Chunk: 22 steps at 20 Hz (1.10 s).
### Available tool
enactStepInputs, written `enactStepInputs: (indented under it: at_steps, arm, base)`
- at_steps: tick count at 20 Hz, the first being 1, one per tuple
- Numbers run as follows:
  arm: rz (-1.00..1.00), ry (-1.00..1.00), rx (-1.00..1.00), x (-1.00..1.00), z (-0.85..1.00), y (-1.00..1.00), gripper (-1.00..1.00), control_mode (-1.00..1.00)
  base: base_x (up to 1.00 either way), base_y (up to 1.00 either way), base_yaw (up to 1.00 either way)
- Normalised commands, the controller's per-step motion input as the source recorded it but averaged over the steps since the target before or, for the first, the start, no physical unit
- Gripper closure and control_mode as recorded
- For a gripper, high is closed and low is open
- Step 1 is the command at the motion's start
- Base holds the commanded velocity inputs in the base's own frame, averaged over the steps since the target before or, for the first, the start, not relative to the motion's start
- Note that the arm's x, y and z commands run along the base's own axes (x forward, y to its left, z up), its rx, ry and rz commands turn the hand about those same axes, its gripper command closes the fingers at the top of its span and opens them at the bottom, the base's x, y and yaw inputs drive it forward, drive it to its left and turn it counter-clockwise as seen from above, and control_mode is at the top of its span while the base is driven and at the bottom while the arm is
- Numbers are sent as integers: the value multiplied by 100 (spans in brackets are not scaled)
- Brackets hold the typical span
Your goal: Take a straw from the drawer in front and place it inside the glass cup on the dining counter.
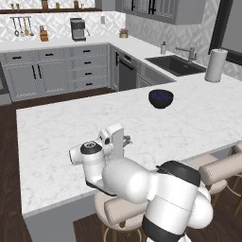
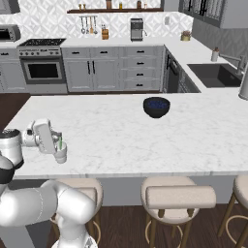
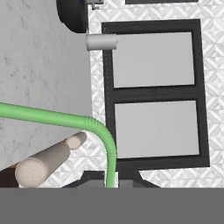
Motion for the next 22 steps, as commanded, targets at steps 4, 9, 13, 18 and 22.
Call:
enactStepInputs:
  at_steps: [4, 9, 13, 18, 22]
  arm:
    - [-6, 1, -4, -4, 0, 0, -100, -100]
    - [-1, 2, -1, -10, 0, 0, -100, -100]
    - [0, 0, 4, -8, 5, 0, -100, -100]
    - [1, 0, 17, -2, 15, 0, -100, -100]
    - [4, 1, 32, 0, 16, 0, -100, -100]
  base:
    - [0, 0, 0]
    - [0, 0, 0]
    - [0, 0, 0]
    - [0, 0, 0]
    - [0, 0, 0]
